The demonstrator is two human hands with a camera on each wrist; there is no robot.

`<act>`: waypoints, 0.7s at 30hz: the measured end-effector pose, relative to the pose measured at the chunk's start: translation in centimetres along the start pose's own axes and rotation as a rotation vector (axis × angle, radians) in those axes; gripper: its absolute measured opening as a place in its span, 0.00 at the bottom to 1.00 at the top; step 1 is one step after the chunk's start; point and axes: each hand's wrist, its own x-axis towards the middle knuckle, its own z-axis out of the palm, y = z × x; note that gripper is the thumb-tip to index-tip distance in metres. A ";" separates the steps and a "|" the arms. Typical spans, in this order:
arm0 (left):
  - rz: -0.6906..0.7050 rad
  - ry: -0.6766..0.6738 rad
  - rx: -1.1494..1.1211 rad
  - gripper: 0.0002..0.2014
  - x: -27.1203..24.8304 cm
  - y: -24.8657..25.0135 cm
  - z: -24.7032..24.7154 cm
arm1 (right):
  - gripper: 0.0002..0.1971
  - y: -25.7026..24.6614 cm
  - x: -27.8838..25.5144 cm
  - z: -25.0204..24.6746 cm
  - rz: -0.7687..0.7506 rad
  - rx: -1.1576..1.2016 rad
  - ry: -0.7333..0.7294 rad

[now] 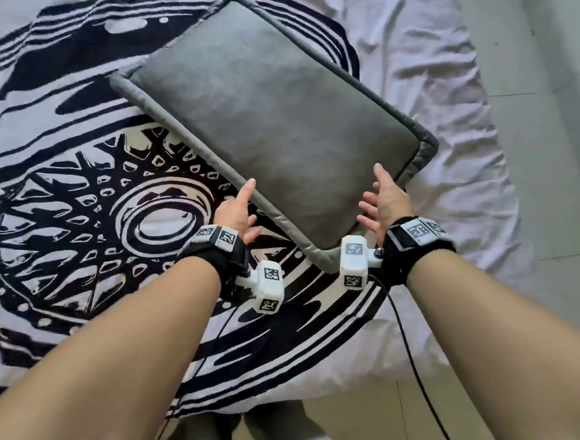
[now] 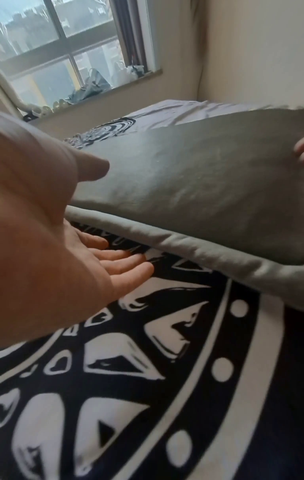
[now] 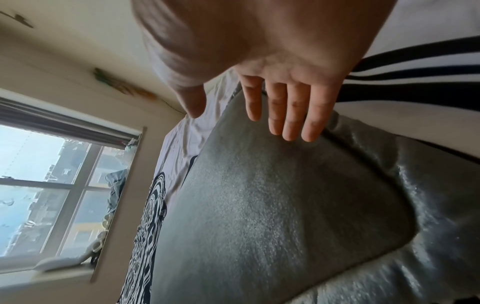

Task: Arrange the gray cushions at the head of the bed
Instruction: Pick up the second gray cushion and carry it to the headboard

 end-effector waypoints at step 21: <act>0.088 0.101 0.036 0.12 -1.6 -2.0 -12.2 | 0.14 -0.6 0.9 0.8 -0.281 -0.332 0.105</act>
